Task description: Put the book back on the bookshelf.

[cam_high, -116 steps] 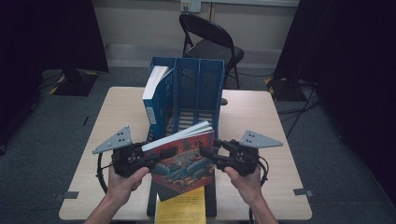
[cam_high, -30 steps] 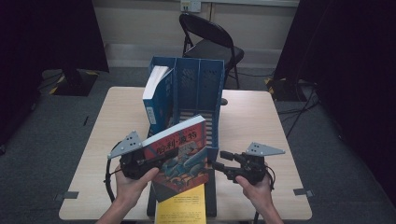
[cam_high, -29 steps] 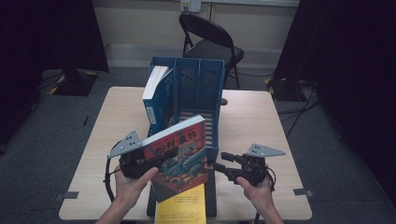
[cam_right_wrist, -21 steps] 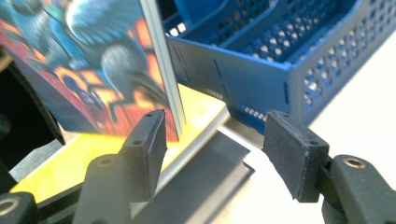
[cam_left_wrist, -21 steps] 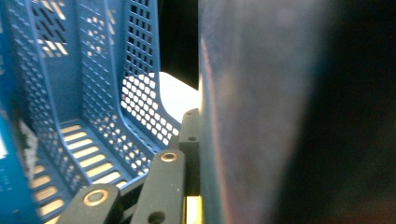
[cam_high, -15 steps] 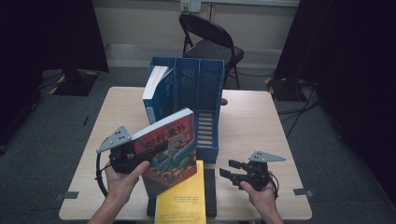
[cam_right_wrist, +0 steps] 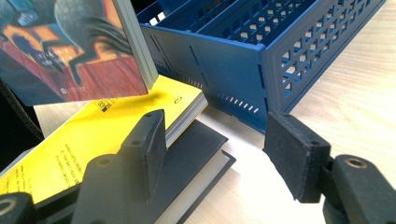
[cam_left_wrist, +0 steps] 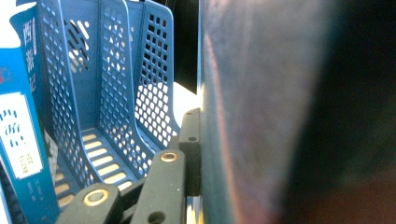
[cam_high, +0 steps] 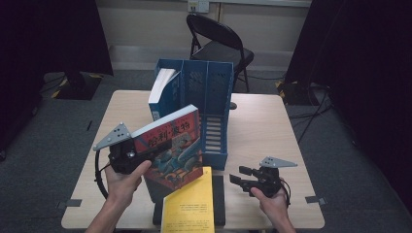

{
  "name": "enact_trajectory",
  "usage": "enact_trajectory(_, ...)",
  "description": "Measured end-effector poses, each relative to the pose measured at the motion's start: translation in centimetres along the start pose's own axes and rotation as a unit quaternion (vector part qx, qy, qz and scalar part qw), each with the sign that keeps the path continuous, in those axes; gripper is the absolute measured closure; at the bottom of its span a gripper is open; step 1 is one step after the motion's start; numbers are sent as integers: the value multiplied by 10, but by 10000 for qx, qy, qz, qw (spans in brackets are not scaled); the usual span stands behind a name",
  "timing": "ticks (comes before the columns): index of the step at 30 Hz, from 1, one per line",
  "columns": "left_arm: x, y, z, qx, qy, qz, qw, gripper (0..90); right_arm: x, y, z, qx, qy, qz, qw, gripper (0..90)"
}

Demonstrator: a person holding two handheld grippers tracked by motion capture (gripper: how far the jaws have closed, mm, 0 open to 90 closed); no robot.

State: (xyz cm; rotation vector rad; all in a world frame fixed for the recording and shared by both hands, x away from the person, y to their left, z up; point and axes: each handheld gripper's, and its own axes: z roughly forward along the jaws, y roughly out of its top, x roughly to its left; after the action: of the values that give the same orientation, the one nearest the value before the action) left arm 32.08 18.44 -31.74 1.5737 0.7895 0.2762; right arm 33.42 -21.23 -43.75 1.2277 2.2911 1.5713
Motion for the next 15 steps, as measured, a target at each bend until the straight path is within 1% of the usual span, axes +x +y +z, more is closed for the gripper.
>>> enact_trajectory(5, -1, 6, 4, -15, 107, 64, 9999, 745, 0, 0, 0, 19, -1, 5, 10000, 386)
enact_trajectory(9, 0, 10, 6, -11, 110, 142, 9998, 745, -1, 0, 0, 6, -6, 23, 10000, 386)
enact_trajectory(11, -1, 12, 7, -48, 155, 100, 9998, 745, -1, 0, 0, 1, -8, 31, 10000, 386)
enact_trajectory(15, -2, 17, 7, -90, 234, 154, 9996, 744, -1, 0, 0, -6, -1, 34, 10000, 384)
